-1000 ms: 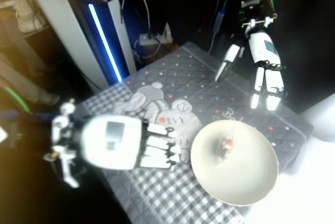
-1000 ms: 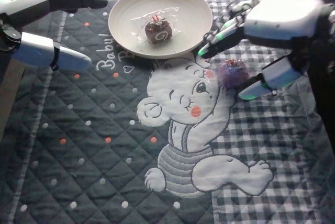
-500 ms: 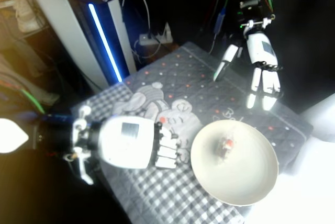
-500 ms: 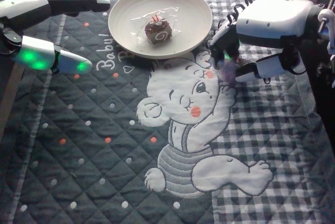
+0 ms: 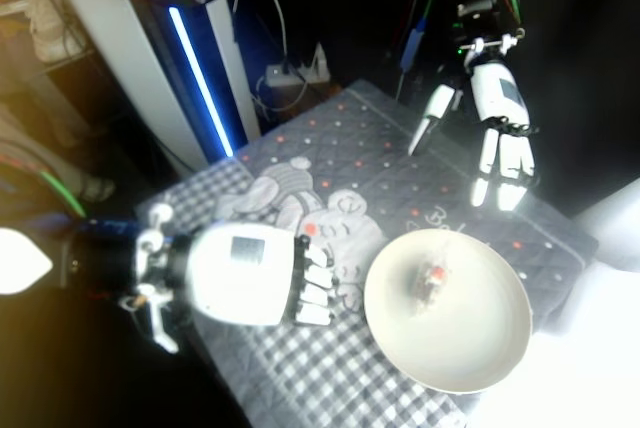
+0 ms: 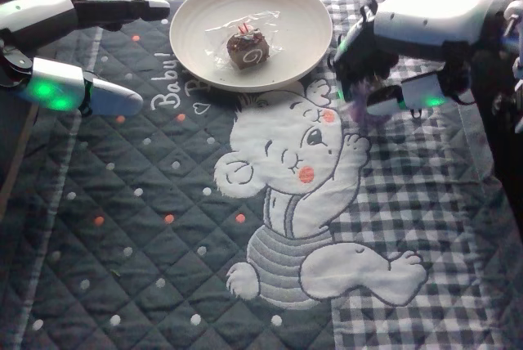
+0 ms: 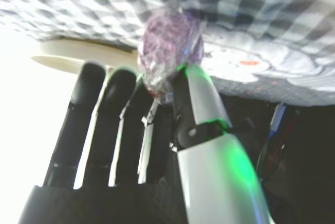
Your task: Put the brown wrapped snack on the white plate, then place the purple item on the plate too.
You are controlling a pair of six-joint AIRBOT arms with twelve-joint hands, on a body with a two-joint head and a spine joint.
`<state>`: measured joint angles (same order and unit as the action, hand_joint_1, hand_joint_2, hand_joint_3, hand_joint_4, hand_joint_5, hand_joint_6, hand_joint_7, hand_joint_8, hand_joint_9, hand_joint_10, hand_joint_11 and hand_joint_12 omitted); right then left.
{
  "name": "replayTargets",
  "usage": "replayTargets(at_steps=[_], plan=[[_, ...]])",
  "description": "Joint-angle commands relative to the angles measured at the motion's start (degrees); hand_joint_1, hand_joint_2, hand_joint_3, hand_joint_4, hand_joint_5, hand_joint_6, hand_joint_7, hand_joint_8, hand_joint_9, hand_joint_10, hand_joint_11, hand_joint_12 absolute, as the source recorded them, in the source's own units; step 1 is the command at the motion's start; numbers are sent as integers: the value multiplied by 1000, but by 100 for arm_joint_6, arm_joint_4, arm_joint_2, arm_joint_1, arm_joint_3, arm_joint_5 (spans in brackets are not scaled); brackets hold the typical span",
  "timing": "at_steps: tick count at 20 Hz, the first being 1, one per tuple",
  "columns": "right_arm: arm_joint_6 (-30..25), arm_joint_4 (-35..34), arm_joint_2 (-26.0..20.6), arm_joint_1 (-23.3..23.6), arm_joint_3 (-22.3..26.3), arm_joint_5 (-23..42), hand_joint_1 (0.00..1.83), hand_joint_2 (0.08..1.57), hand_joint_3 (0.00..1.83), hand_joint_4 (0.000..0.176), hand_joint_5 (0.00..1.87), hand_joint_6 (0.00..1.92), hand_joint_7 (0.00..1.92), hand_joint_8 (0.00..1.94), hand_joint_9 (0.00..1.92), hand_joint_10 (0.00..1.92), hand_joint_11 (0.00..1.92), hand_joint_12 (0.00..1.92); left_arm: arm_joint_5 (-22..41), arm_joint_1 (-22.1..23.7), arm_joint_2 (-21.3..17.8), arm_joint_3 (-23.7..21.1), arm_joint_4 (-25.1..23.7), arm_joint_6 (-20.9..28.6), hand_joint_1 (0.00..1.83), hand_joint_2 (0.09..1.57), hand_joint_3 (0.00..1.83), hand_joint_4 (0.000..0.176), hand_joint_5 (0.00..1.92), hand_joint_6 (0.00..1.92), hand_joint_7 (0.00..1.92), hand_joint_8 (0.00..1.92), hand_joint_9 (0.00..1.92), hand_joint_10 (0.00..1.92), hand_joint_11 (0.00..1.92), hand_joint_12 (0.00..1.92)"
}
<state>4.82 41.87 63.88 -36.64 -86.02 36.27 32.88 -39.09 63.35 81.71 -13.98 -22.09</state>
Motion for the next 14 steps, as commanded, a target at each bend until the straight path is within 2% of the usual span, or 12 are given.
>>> replayTargets(at_steps=[1, 2, 3, 4, 5, 6, 8, 9, 11, 12, 13, 14], plan=[[58, -620, 51, 83, -114, 778, 1357, 1148, 0, 0, 1008, 874, 863, 1224, 780, 1397, 578, 1605, 632, 37, 19, 33, 157, 41, 778, 961, 0, 145, 318, 2, 205, 3, 236, 3, 1, 738], [96, -817, 95, 83, -183, 913, 1266, 1110, 0, 0, 1092, 725, 944, 1170, 927, 1194, 824, 1536, 632, 38, 38, 47, 157, 41, 827, 942, 0, 139, 327, 6, 215, 6, 258, 11, 32, 752], [297, -1324, 220, 83, -315, 1099, 1250, 1087, 0, 0, 1097, 730, 1016, 1045, 967, 1186, 875, 1586, 634, 39, 54, 53, 165, 41, 853, 930, 0, 137, 337, 8, 219, 6, 265, 12, 34, 750], [439, -1529, 270, 84, -355, 1138, 1258, 1075, 0, 0, 1117, 661, 1049, 1034, 956, 1214, 805, 1586, 636, 39, 57, 49, 170, 47, 846, 944, 0, 122, 343, 8, 215, 3, 260, 8, 46, 755], [557, -1957, 398, 84, -486, 1311, 1258, 1063, 0, 0, 1144, 635, 1069, 984, 925, 1207, 783, 1552, 634, 39, 60, 41, 170, 57, 841, 945, 0, 120, 350, 10, 220, 5, 261, 8, 48, 758], [563, -2270, 560, 85, -650, 1415, 1365, 1064, 0, 0, 1066, 772, 1087, 834, 987, 1142, 857, 1384, 635, 37, 55, 34, 170, 61, 858, 943, 0, 123, 351, 9, 216, 2, 249, 2, 25, 749], [569, -2652, 940, 345, -987, 1501, 1395, 1025, 0, 0, 1104, 668, 1219, 562, 1129, 1005, 982, 1258, 653, 27, 55, 36, 209, 65, 898, 934, 0, 121, 363, 10, 224, 4, 251, 2, 34, 755], [572, -2674, 1103, 492, -1094, 1428, 1399, 1036, 2, 0, 1042, 809, 1185, 586, 1117, 970, 993, 1148, 694, 4, 44, 28, 262, 65, 881, 930, 0, 121, 375, 12, 236, 8, 253, 3, 37, 752], [584, -2730, 1500, 764, -1407, 1207, 1398, 1032, 1, 0, 1058, 870, 1203, 577, 1103, 870, 847, 977, 753, -56, 37, 21, 362, 75, 888, 933, 0, 136, 378, 1, 236, 1, 243, 1, 45, 702], [599, -2737, 1632, 824, -1535, 1093, 1396, 1039, 0, 0, 1049, 900, 1179, 620, 1088, 862, 817, 930, 742, -56, 64, 30, 361, 73, 895, 935, 0, 129, 386, 4, 244, 3, 262, 9, 66, 703], [600, -2761, 1702, 844, -1623, 996, 1389, 1052, 2, 0, 1041, 771, 1135, 783, 1038, 1007, 735, 1180, 737, -55, 99, 45, 356, 72, 906, 932, 0, 116, 398, 7, 250, 5, 268, 9, 69, 707], [600, -2769, 1704, 848, -1649, 934, 1139, 924, 0, 39, 597, 267, 675, 494, 639, 734, 381, 1328, 743, -48, 117, 50, 349, 71, 894, 937, 1, 93, 414, 11, 259, 7, 260, 5, 59, 707]])
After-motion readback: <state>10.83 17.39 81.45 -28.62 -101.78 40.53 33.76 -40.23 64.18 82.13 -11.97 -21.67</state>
